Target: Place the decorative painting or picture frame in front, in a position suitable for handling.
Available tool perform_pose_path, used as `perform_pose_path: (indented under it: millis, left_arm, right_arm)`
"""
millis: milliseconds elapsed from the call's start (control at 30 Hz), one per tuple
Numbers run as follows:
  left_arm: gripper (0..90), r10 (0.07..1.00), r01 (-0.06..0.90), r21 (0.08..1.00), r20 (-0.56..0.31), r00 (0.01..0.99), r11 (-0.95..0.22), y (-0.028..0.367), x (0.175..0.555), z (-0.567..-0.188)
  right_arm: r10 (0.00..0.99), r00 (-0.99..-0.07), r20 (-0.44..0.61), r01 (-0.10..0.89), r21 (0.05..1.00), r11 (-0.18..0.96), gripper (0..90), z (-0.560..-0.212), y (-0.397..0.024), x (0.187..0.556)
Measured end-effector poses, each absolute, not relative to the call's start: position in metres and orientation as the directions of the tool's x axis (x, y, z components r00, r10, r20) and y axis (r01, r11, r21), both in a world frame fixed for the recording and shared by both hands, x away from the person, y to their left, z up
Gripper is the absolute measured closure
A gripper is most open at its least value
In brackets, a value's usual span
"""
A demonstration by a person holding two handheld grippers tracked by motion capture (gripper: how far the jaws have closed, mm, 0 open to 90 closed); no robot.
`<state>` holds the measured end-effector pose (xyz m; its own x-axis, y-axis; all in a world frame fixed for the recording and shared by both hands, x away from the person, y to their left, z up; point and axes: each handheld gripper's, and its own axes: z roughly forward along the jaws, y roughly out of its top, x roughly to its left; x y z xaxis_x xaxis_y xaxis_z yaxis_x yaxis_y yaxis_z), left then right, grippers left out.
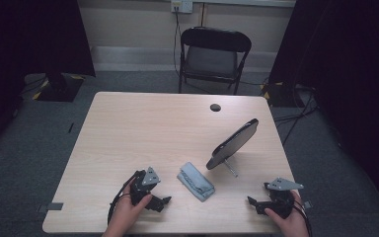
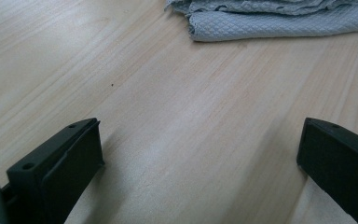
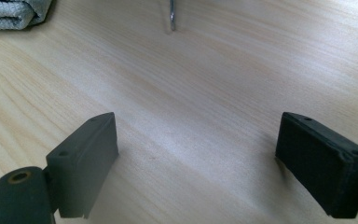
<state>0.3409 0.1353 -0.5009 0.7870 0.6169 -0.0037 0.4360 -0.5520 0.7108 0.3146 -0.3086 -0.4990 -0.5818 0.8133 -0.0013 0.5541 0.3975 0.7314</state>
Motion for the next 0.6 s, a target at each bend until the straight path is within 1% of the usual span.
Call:
perform_pose_path:
  millis: [567, 600]
  left_arm:
    - [0.0, 0.617, 0.436, 0.711, -0.004, 0.787, -0.552, 0.1353, 0.341, -0.5009]
    - [0.0, 0.602, 0.429, 0.714, -0.014, 0.799, -0.553, 0.1381, 0.3409, -0.5007]
  right_arm:
    - [0.82, -0.572, -0.002, 0.559, 0.732, 0.391, 12.4, -0.499, -0.3079, 0.3141]
    - [0.82, -0.572, -0.001, 0.559, 0.731, 0.392, 12.4, -0.4989, -0.308, 0.3141]
